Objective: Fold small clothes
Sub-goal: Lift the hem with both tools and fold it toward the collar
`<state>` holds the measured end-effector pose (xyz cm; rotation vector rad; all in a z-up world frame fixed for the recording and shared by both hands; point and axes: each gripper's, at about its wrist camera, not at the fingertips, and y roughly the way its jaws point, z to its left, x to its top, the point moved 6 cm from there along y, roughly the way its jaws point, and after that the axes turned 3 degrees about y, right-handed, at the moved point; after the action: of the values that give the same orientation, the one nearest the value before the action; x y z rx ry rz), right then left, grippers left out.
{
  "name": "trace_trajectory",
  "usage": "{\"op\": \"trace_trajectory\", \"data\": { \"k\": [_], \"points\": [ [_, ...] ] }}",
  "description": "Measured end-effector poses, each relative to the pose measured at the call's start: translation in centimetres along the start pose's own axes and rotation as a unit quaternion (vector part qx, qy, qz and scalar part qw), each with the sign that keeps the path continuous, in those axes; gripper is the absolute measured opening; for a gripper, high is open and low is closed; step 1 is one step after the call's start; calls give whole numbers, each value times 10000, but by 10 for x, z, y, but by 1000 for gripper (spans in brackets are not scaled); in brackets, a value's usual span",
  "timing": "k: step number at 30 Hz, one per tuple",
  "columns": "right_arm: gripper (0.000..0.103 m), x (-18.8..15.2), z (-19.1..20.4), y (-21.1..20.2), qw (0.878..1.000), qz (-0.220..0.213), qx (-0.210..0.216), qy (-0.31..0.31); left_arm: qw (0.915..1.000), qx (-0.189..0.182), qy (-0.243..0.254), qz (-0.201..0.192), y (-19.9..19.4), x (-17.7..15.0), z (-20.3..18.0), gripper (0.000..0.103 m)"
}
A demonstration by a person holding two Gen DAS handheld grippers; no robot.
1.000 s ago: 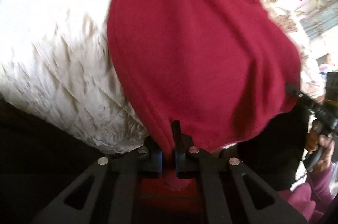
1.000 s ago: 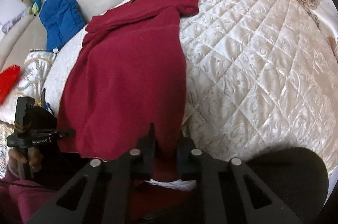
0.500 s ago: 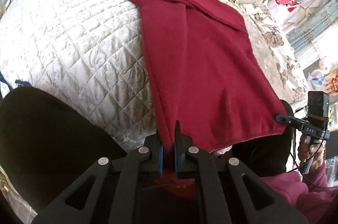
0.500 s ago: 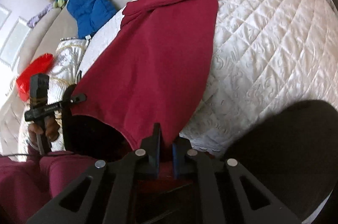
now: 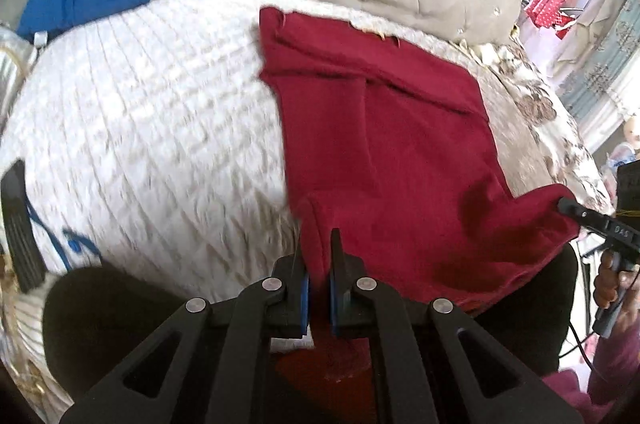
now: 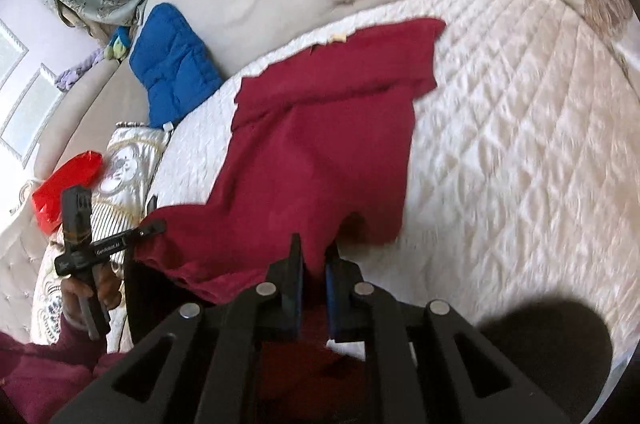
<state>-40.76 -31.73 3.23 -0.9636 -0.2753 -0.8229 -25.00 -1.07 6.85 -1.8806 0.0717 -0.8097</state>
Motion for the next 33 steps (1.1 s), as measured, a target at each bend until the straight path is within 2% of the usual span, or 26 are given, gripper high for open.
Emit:
{"op": "trace_trajectory", "data": {
  "k": [5,11,20,25,33],
  "points": [
    [8,39,8,1,9989,-474,6,10,9993,173,86,-317,0,28,0,0],
    [8,79,8,9,9959,-879,-223,-58,9980,245,101,-566,7,66,-1,0],
    [8,139,-12,35,9922,-1135,-464,238,9962,219,-249,-807,32,134,9,0],
    [8,151,-21,46,9914,-1157,-550,282,9958,235,-417,-782,51,157,16,0],
    [8,159,-31,56,9911,-1107,-681,284,9944,365,-570,-813,69,167,23,0]
  ]
}}
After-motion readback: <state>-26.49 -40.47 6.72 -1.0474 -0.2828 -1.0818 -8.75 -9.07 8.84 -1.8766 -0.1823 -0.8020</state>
